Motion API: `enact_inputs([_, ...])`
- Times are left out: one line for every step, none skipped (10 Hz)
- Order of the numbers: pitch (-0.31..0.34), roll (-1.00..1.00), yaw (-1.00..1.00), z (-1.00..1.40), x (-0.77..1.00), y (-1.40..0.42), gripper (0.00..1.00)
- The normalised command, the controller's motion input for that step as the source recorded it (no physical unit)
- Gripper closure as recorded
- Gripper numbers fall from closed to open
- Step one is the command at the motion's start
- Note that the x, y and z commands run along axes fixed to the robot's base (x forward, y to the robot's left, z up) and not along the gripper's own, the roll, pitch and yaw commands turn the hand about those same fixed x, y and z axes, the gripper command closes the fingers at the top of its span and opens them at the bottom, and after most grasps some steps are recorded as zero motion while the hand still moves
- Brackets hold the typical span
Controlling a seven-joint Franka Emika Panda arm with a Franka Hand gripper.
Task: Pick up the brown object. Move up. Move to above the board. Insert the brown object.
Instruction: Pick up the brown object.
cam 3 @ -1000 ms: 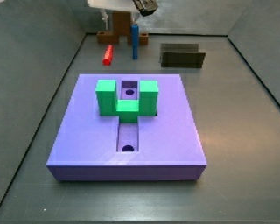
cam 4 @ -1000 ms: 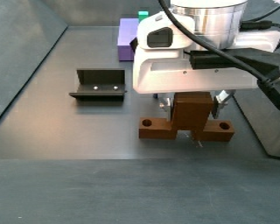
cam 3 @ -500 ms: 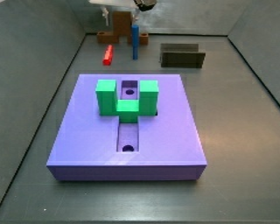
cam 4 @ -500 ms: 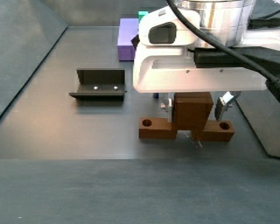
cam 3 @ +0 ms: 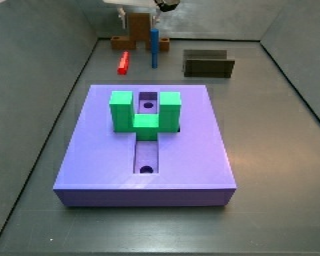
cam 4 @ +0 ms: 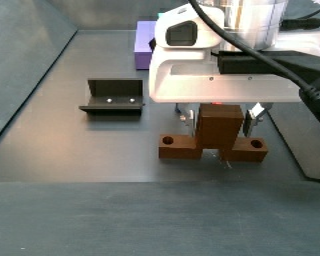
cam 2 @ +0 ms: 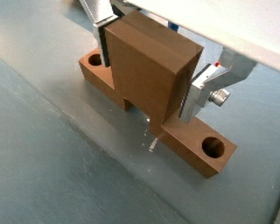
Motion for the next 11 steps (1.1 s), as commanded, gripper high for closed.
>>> enact_inputs([0.029,0.0,0.0,0.03,0.05,0.0,0.0])
enact_inputs([0.011,-0.02,0.0,0.05,0.0,0.0,0.0])
enact_inputs([0.0,-0.02,0.0,0.03,0.0,0.0,0.0])
enact_inputs([0.0,-0.01,0.0,0.0,0.0,0.0,0.0])
enact_inputs([0.0,-0.01,0.0,0.02,0.0,0.0,0.0])
enact_inputs([0.0,-0.01,0.0,0.01,-0.05,0.0,0.0])
enact_inputs([0.0,-0.01,0.0,0.0,-0.08,0.0,0.0])
enact_inputs([0.0,0.0,0.0,0.0,-0.02,0.0,0.0])
enact_inputs([0.0,0.0,0.0,0.01,-0.02,0.0,0.0])
enact_inputs([0.0,0.0,0.0,0.0,0.0,0.0,0.0])
enact_inputs([0.0,0.0,0.0,0.0,0.0,0.0,1.0])
